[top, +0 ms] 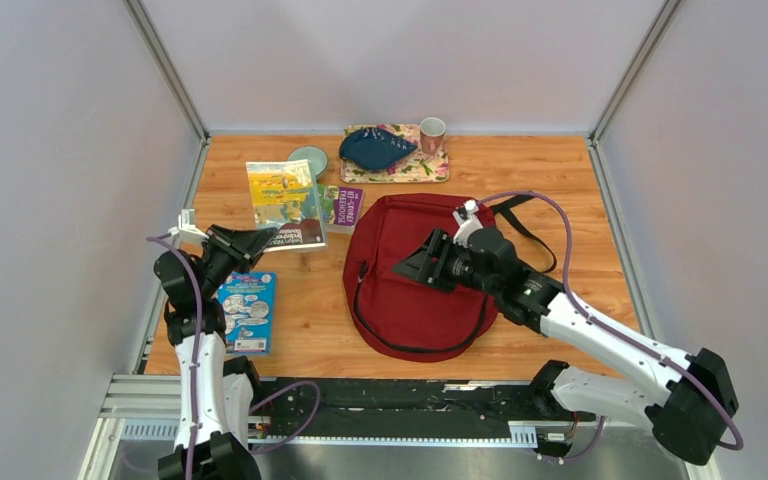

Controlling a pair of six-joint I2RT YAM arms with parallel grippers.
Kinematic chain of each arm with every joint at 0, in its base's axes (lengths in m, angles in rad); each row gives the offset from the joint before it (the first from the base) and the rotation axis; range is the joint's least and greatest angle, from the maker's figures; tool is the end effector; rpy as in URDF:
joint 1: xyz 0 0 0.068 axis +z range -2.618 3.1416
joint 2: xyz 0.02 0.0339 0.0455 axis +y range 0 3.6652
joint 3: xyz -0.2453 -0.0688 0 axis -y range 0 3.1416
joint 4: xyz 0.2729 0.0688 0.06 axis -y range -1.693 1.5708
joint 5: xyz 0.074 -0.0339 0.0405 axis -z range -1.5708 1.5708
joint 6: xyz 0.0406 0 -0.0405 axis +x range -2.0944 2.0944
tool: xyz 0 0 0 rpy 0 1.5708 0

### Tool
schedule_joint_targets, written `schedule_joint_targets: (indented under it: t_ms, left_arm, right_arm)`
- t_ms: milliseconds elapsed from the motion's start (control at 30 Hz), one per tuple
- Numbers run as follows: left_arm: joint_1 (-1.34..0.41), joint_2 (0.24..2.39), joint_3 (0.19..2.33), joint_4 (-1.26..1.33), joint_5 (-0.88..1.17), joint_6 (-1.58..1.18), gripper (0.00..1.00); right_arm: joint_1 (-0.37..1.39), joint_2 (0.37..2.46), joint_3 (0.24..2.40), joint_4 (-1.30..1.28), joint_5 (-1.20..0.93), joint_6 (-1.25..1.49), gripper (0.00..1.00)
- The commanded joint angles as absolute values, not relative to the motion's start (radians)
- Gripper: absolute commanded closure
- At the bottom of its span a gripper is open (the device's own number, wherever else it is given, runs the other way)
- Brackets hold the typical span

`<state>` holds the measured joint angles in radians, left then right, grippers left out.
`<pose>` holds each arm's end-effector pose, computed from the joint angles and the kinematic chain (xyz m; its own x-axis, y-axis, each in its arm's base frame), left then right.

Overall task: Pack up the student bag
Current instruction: Pick up the book from the center of the board.

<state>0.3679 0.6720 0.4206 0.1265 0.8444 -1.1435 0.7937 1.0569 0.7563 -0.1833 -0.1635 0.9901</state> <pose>0.2045 0.0463 0.2439 -0.4607 -0.8254 -0.3264 0.0820 0.3266 -0.9416 0.1908 0.2034 0.2506 -0.8516 0.3106 -0.4223 -0.1686 0.6005 0.7816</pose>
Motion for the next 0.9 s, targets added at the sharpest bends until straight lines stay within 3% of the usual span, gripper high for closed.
schedule_joint_targets:
  t_ms: [0, 300, 633, 867]
  left_arm:
    - [0.307, 0.638, 0.351, 0.543, 0.798, -1.397, 1.00]
    - [-0.107, 0.739, 0.387, 0.667, 0.526, -1.374, 1.00]
    - [-0.178, 0.811, 0.379, 0.799, 0.546, -1.459, 1.00]
    - [-0.212, 0.845, 0.391, 0.853, 0.607, -1.496, 1.00]
  right_arm:
    - [0.801, 1.000, 0.677, 0.059, -0.175, 1.156, 0.32]
    - [0.882, 1.091, 0.704, 0.173, -0.098, 1.177, 0.30]
    - [0.870, 1.101, 0.756, 0.144, -0.021, 1.080, 0.29]
    - [0.778, 1.192, 0.816, 0.213, -0.142, 1.048, 0.29]
